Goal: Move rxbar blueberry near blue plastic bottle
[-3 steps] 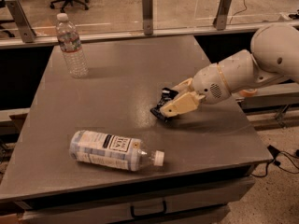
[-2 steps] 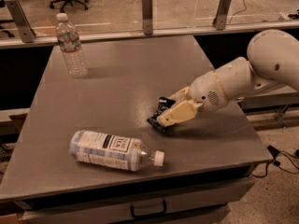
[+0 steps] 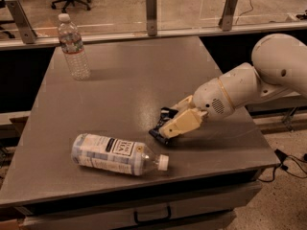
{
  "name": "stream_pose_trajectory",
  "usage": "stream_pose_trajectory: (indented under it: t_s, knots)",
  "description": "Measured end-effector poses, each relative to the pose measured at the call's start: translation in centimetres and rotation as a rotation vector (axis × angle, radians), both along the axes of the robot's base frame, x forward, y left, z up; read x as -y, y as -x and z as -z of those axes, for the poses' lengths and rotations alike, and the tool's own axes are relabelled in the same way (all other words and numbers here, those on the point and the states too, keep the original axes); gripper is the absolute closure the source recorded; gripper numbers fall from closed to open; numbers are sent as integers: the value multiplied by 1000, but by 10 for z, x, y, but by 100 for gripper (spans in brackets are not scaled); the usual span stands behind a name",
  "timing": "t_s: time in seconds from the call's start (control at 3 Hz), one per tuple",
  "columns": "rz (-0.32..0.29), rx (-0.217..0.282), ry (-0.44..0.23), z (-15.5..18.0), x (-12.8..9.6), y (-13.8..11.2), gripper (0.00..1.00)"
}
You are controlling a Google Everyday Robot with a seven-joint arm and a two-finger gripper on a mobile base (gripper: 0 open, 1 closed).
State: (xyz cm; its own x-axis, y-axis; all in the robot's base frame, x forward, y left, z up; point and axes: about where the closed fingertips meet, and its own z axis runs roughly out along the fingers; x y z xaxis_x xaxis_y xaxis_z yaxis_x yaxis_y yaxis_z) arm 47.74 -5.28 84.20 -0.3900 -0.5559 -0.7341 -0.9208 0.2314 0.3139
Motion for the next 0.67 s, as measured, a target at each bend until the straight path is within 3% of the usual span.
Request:
stream_pose_trajectory:
  t_s: [0.33,0.67]
  knots:
    - [-4,-10,10,0,1,2,12]
    - [-5,-7,22,-2,5,0,0]
